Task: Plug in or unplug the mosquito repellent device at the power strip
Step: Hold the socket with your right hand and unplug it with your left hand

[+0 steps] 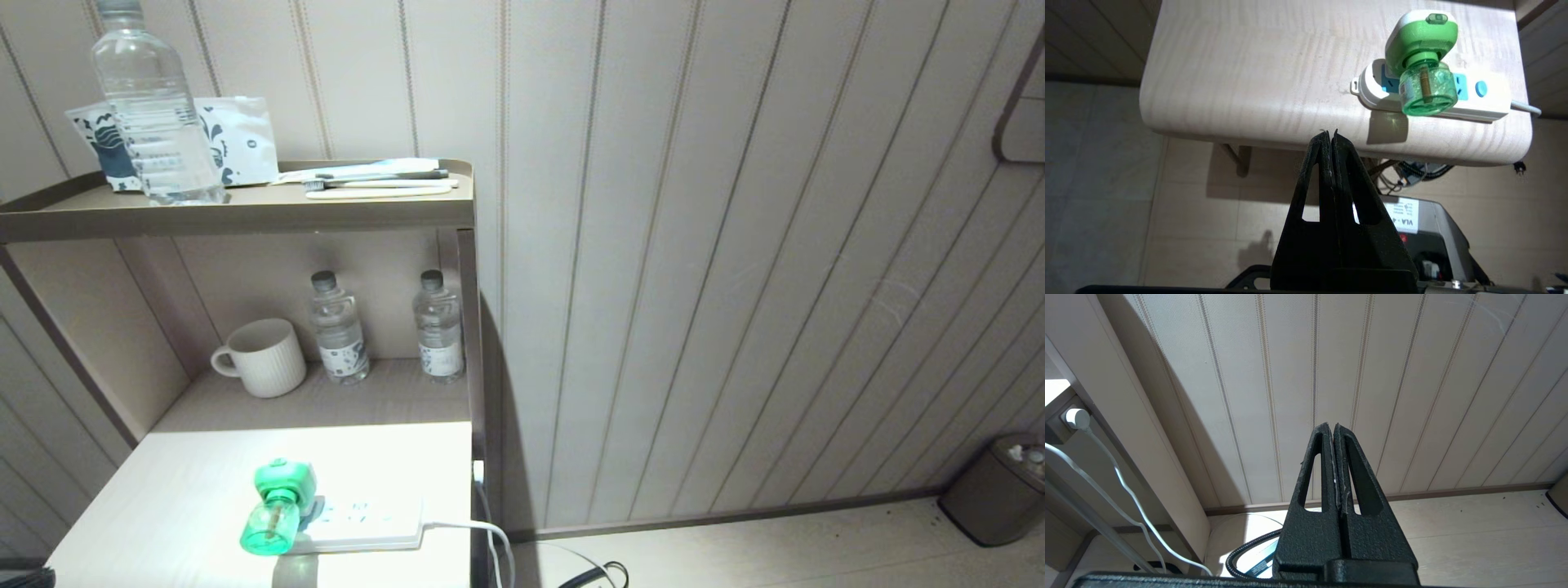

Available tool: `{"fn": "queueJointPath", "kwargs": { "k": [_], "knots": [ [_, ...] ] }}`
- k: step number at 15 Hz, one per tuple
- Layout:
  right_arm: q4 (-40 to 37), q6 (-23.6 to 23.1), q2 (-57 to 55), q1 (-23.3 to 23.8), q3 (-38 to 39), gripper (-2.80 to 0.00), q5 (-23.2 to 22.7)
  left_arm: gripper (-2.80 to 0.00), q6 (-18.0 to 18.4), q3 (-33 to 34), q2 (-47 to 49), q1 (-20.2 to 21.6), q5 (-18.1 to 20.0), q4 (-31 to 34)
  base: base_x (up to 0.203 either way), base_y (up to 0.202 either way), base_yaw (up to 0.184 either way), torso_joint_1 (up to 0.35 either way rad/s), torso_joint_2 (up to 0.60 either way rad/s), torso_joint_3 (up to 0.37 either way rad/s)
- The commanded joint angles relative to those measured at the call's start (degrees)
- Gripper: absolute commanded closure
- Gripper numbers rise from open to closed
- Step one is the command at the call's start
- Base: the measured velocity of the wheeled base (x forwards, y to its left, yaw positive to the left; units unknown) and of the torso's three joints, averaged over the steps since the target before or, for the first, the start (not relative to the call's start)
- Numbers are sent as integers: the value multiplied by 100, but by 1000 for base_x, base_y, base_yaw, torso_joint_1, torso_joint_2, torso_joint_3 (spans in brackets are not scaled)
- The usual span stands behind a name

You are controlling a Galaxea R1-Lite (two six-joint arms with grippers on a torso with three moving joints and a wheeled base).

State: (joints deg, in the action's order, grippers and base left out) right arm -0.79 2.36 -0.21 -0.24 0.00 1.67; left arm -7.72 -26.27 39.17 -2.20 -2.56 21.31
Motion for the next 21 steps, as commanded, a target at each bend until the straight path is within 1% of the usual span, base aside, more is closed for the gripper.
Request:
{"fn": "queueJointPath", "kwargs": {
  "k": [1,3,5,7,9,11,12,14,16,17,18,21],
  "knots": [
    [0,1,3,-2,0,0,0,0,65,559,-1004,78,-21,-235,0,0,0,0,0,0],
    [0,1,-3,-2,0,0,0,0,222,1115,-1637,97,-149,-637,0,0,0,0,0,0],
    [0,1,3,-2,0,0,0,0,511,1484,-2313,107,-232,-876,0,0,0,0,0,0],
    [0,1,-4,-2,0,0,0,0,871,1788,-2938,132,-239,-1021,0,0,0,0,0,0],
    [0,1,-6,-2,0,0,0,0,1056,1934,-3390,175,-188,-1095,0,0,0,0,0,0],
    [0,1,3,-2,0,0,0,0,1156,2108,-3854,189,-58,-1111,0,0,0,0,0,0],
    [0,1,-5,-2,0,0,1,0,1193,2170,-3917,193,38,-1158,0,0,0,0,0,0],
    [0,1,3,-2,0,0,0,0,1157,2261,-3917,193,95,-1368,0,0,0,0,0,0],
    [0,1,3,-2,0,0,0,0,1178,2530,-3917,193,216,-1966,0,0,0,0,0,0],
    [0,1,-6,-2,0,0,0,0,1265,2591,-3917,193,283,-2584,0,0,0,0,0,0],
    [0,1,2,-2,0,0,2,0,1320,2611,-3917,193,321,-2760,0,0,0,0,0,0],
    [0,1,-6,-2,0,0,0,0,1120,2627,-3917,193,326,-2667,0,0,0,0,0,0]
  ]
}}
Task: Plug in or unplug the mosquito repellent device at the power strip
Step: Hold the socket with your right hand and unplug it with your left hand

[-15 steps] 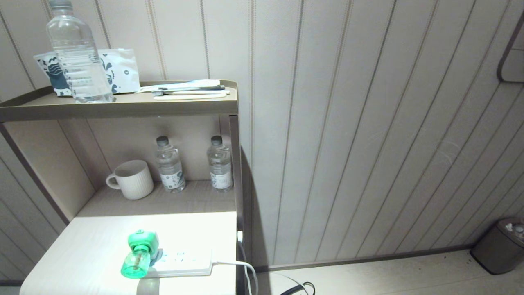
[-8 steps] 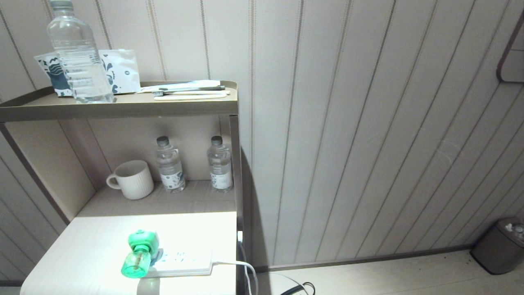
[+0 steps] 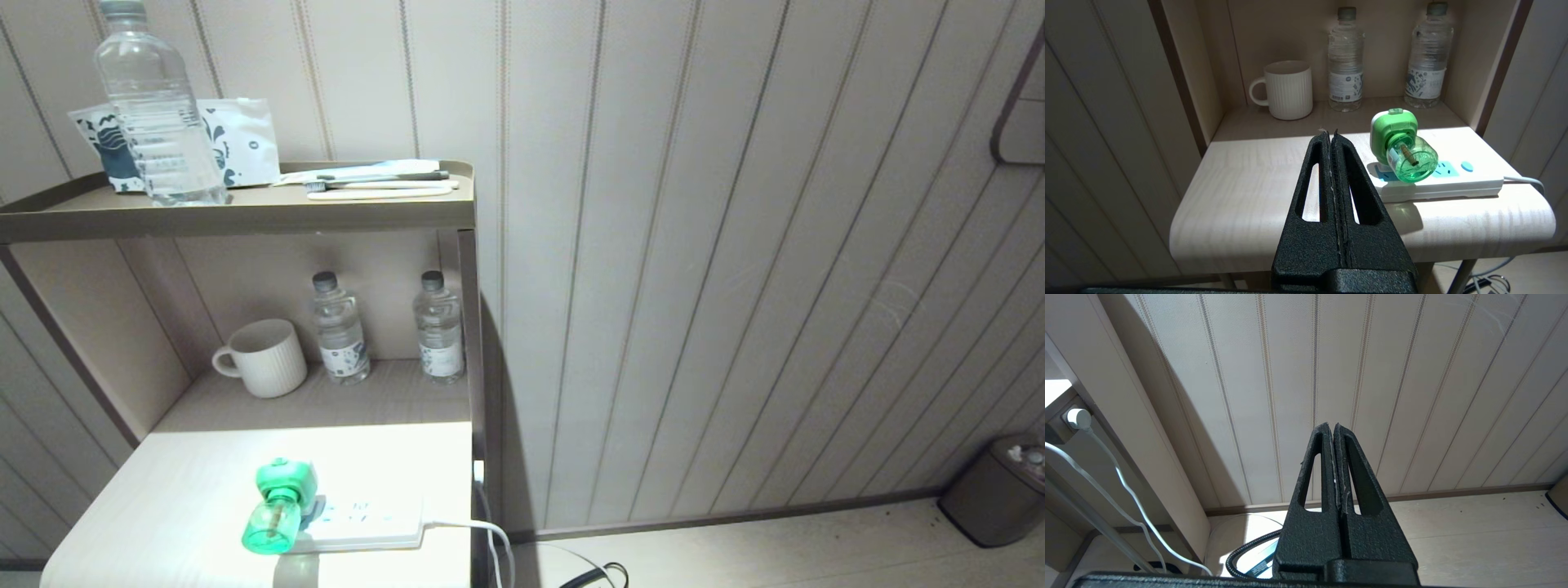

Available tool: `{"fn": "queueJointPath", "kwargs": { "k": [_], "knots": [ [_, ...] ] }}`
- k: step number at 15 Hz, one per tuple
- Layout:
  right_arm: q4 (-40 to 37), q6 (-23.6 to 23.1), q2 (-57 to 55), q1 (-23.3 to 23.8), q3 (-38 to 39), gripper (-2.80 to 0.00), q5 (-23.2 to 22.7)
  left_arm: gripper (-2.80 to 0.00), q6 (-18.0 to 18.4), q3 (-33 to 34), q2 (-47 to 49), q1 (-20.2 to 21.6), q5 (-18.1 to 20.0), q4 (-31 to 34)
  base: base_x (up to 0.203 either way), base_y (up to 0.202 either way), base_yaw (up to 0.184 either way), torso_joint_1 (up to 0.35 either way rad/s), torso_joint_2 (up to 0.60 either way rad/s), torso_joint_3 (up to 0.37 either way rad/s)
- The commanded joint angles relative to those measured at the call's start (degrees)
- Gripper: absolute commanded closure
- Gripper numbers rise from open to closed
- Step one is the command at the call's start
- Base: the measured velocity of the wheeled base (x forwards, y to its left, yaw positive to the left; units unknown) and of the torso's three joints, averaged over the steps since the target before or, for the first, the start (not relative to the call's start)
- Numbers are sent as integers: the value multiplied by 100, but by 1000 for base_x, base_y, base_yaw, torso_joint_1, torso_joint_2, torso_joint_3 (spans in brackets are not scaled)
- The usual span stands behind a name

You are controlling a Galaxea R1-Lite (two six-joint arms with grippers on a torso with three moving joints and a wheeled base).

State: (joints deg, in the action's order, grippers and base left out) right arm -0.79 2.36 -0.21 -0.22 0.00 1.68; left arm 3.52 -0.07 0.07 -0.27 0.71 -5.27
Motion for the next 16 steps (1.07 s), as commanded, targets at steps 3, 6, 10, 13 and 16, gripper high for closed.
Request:
{"fn": "queueJointPath", "kwargs": {
  "k": [3,6,10,13,16],
  "knots": [
    [0,1,-4,-4,0,0,1,0,-13,7,-7,0,-9,-18,0,0,0,0,0,0],
    [0,1,-6,-4,0,0,-1,0,-192,7,-7,0,-25,-44,0,0,0,0,0,0],
    [0,1,2,-4,0,0,6,0,-212,7,-7,0,-27,-57,0,0,0,0,0,0],
    [8,-16,-6,-4,0,0,0,0,-255,7,-7,0,-18,-62,0,0,0,0,0,0],
    [0,-9,3,-4,0,0,-1,0,-326,7,-7,0,-27,-70,0,0,0,0,0,0]
  ]
}}
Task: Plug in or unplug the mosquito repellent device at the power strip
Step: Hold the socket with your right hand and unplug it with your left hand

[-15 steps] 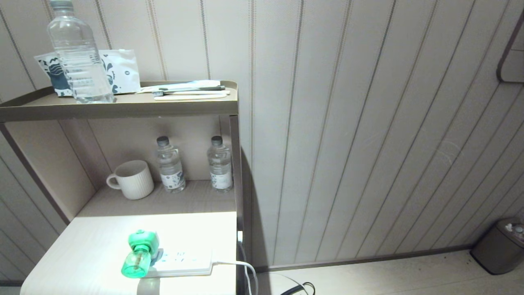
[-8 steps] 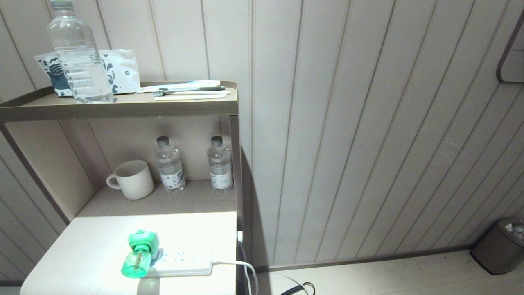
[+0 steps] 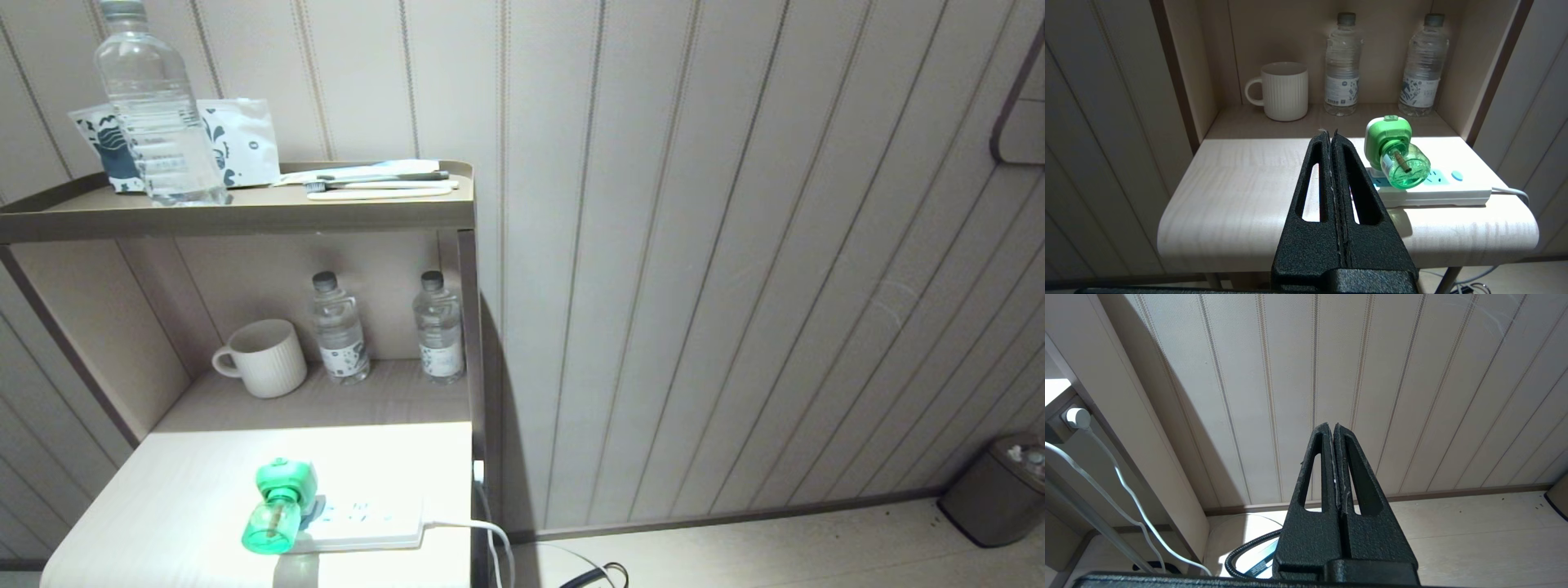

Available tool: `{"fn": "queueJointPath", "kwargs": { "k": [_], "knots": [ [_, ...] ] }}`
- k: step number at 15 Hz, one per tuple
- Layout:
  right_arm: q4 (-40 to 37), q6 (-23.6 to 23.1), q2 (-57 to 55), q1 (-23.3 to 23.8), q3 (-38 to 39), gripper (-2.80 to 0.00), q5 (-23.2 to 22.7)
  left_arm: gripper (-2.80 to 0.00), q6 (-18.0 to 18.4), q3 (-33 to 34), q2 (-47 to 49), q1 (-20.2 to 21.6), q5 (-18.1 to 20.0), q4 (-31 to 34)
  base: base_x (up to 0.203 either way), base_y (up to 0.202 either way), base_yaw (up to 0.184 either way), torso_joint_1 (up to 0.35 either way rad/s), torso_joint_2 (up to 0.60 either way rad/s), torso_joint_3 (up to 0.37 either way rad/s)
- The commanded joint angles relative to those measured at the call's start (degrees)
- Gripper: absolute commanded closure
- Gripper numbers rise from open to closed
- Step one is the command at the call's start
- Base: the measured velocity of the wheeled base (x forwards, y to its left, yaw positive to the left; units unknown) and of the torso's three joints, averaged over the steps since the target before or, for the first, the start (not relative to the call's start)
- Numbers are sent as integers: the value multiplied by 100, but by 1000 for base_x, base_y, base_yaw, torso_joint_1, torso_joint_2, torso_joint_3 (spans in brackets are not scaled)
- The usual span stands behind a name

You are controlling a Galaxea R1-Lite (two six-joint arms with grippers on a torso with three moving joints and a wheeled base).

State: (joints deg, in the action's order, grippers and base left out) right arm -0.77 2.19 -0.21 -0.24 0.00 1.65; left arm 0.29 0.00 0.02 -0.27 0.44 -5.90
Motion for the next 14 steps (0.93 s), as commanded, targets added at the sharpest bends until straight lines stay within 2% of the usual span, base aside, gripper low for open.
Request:
{"fn": "queueJointPath", "kwargs": {
  "k": [1,6,10,14],
  "knots": [
    [-2,7,3,-2,0,0,2,0,-3,0,-2,0,0,1,0,0,0,0,0,0],
    [-1,-1,-5,-2,0,0,2,0,23,0,6,0,9,47,0,0,0,0,0,0],
    [-2,0,3,-2,0,0,2,0,23,0,23,0,1,491,0,0,0,0,0,0],
    [-2,0,3,-2,0,0,2,0,6,0,42,0,-9,493,0,0,0,0,0,0]
  ]
}}
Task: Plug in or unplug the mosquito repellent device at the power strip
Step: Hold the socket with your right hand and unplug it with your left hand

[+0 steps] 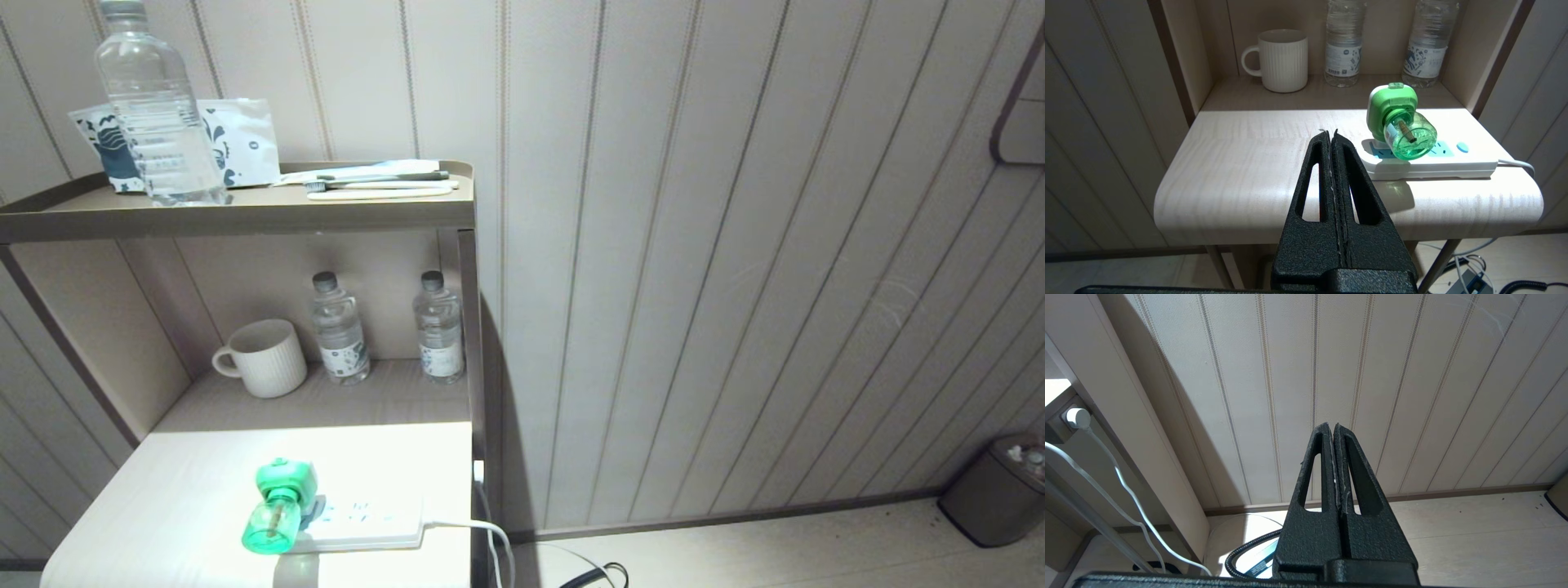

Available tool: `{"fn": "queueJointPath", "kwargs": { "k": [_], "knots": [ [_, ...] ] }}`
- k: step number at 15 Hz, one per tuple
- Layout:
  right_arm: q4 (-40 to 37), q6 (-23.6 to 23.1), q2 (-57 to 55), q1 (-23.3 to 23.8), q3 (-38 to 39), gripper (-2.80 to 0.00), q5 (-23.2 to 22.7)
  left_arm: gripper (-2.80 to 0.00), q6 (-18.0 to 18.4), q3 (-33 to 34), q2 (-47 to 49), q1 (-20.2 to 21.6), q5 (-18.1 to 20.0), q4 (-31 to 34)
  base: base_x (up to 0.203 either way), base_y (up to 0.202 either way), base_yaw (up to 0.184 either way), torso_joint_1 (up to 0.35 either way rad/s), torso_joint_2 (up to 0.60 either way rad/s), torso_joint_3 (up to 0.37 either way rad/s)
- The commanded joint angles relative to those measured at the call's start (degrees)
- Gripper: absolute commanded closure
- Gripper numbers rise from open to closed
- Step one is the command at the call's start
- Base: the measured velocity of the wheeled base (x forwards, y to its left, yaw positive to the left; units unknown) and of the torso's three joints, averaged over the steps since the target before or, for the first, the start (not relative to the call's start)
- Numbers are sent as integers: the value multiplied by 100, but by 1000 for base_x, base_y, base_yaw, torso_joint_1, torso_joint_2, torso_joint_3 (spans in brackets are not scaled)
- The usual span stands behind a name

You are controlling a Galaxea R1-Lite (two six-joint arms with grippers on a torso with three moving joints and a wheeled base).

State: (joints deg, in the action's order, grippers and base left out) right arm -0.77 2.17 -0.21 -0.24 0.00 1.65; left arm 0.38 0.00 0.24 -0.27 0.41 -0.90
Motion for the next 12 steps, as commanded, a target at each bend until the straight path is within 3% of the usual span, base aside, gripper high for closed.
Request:
{"fn": "queueJointPath", "kwargs": {
  "k": [1,12],
  "knots": [
    [-2,3,3,-2,0,0,2,0,-3,0,20,0,-1,-6,0,0,0,0,0,0],
    [-2,3,3,-2,0,0,2,0,-10,0,-24,0,2,-76,0,0,0,0,0,0]
  ]
}}
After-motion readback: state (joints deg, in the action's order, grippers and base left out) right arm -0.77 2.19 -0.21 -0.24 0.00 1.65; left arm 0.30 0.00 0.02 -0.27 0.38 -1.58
